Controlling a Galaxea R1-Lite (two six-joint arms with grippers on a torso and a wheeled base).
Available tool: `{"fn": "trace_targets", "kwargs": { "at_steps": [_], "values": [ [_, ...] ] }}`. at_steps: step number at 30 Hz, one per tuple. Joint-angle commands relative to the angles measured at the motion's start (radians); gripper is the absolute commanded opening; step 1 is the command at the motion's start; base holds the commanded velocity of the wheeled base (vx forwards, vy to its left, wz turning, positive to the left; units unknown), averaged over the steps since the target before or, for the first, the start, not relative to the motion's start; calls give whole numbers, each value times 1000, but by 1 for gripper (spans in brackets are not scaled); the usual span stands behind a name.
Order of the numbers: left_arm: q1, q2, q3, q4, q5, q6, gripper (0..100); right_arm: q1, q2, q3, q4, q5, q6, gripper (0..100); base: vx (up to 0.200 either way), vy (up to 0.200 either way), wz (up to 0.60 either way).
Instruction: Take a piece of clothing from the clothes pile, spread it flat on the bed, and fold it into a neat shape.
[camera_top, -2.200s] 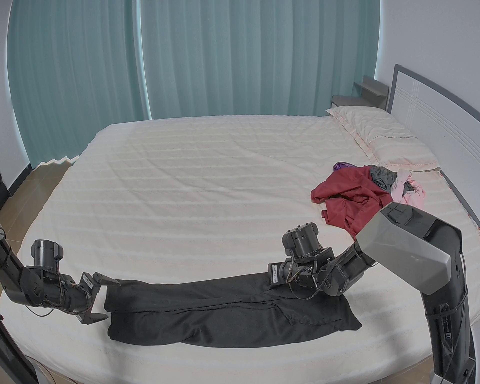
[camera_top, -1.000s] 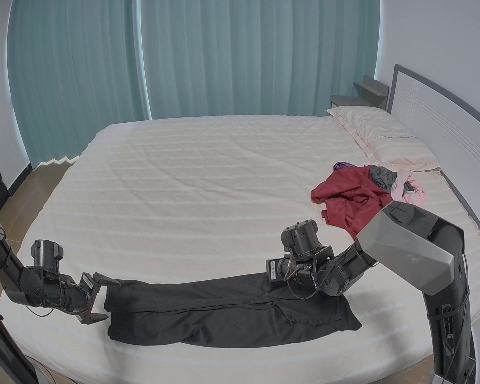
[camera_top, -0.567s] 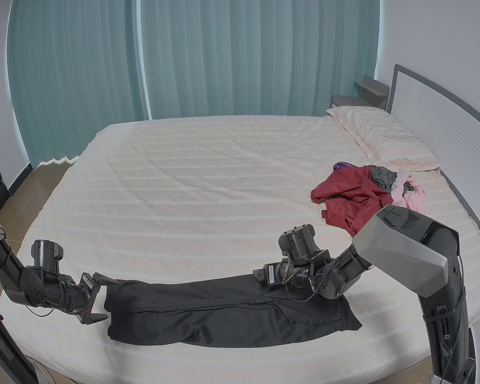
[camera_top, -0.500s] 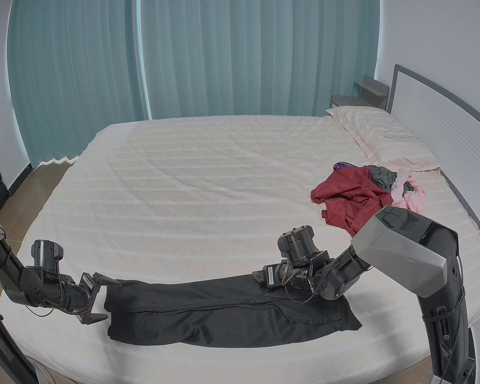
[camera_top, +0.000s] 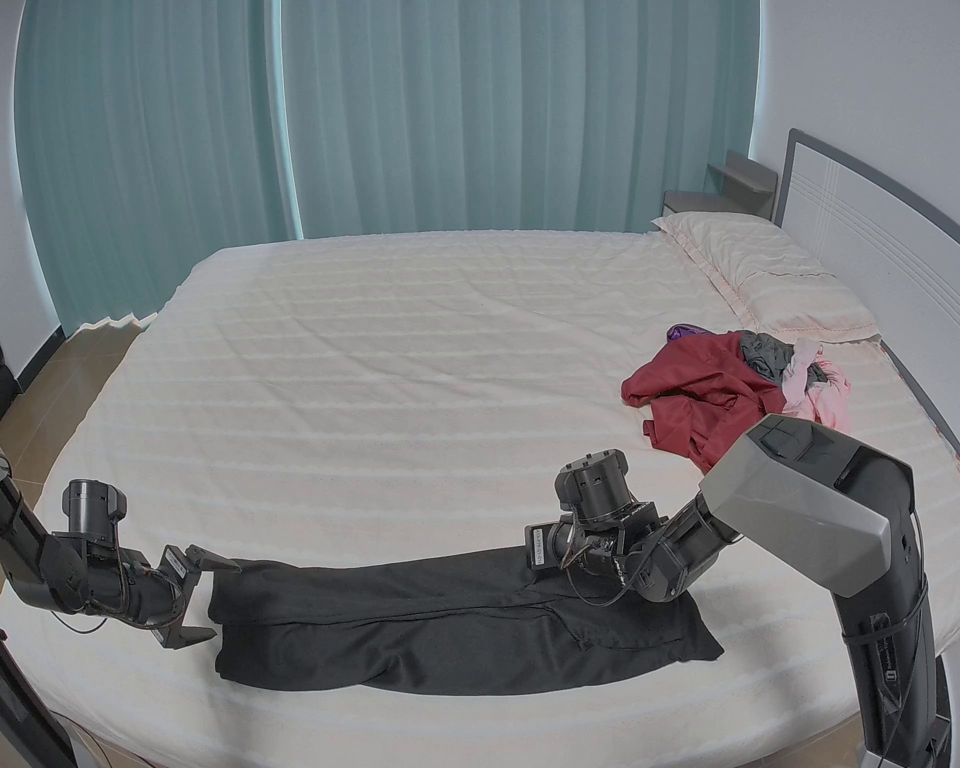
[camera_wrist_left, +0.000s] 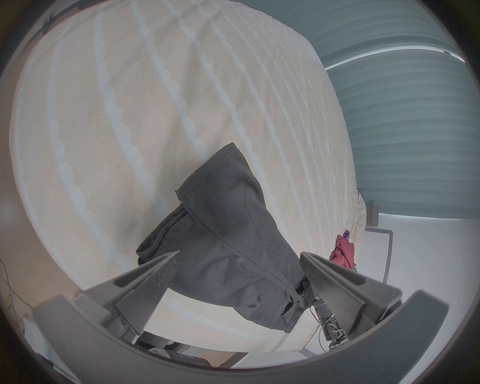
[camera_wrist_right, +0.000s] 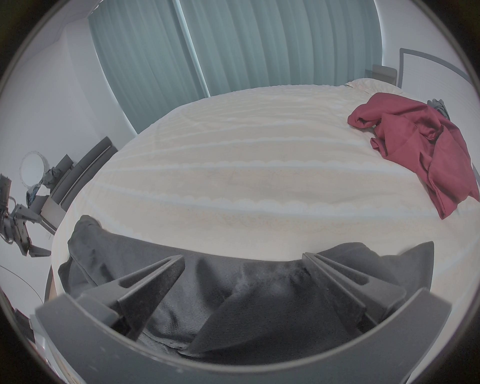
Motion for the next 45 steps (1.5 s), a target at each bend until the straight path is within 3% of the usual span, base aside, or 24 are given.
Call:
{"fn": "trace_targets", "kwargs": {
  "at_steps": [1,9,13,21,22,30,40,45],
  "values": [
    [0,1,0,0,0,0,100,1,-8,5,-2,1,2,0,0,0,0],
    [0,1,0,0,0,0,100,9,-20,14,-36,3,5,0,0,0,0],
    [0,1,0,0,0,0,100,15,-20,64,-125,27,-2,0,0,0,0],
    [0,1,0,0,0,0,100,15,-8,69,-129,32,-4,0,0,0,0],
    [0,1,0,0,0,0,100,15,-8,69,-129,32,-4,100,0,0,0],
    [0,1,-1,0,0,0,100,-27,-63,75,-126,15,25,100,0,0,0],
    [0,1,-1,0,-2,0,100,-62,-121,276,-129,18,241,100,0,0,0],
    [0,1,-1,0,-2,0,100,-111,-74,279,-131,18,272,100,0,0,0]
  ]
}}
